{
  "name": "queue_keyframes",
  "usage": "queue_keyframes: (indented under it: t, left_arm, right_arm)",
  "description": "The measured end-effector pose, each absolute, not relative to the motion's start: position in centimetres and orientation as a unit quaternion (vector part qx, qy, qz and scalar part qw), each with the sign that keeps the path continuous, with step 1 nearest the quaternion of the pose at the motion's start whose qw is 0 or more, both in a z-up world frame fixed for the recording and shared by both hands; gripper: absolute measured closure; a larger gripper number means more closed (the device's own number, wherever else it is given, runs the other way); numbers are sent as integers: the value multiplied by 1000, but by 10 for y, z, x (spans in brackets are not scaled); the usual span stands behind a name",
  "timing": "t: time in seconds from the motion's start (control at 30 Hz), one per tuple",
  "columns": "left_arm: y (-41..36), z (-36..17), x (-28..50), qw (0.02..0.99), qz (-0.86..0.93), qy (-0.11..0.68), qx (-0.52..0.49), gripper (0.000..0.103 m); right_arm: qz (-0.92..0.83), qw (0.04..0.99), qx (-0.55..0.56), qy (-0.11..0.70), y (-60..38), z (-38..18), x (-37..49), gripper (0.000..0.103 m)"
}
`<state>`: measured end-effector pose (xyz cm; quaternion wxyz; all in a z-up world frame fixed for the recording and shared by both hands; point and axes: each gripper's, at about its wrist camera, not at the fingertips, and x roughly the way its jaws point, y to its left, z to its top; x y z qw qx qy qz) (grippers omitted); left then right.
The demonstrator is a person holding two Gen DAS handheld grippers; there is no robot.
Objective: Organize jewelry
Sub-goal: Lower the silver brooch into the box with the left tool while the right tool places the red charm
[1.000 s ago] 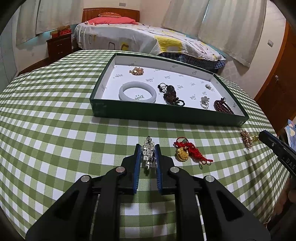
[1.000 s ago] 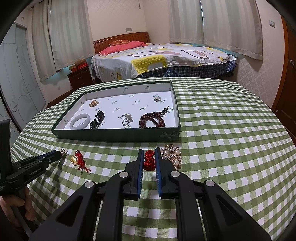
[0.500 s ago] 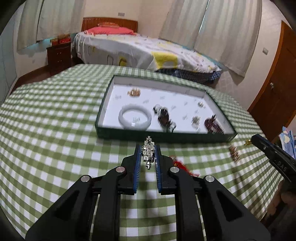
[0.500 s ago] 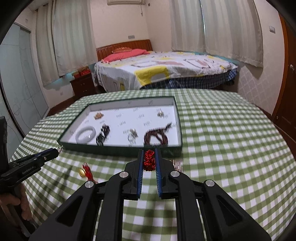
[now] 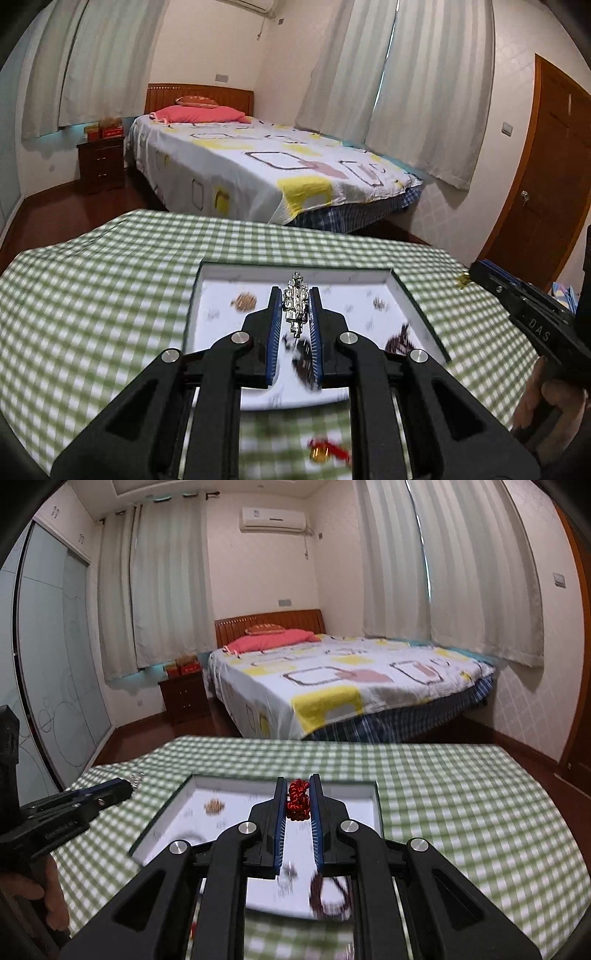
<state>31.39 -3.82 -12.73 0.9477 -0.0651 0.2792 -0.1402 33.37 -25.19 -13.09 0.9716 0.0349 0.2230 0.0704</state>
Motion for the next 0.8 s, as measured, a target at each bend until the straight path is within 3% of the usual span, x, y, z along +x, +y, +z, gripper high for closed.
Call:
queue_keyframes:
  t: [0.2,0.8]
  left_arm:
    - [-57,-141,373,946,-139,289,-57,88]
    - [-89,-226,489,885,-138,442,-53,88]
  right_arm:
    - [78,972,30,219,-243,-145,381,90]
    - [91,919,36,381,-236,-225,482,90]
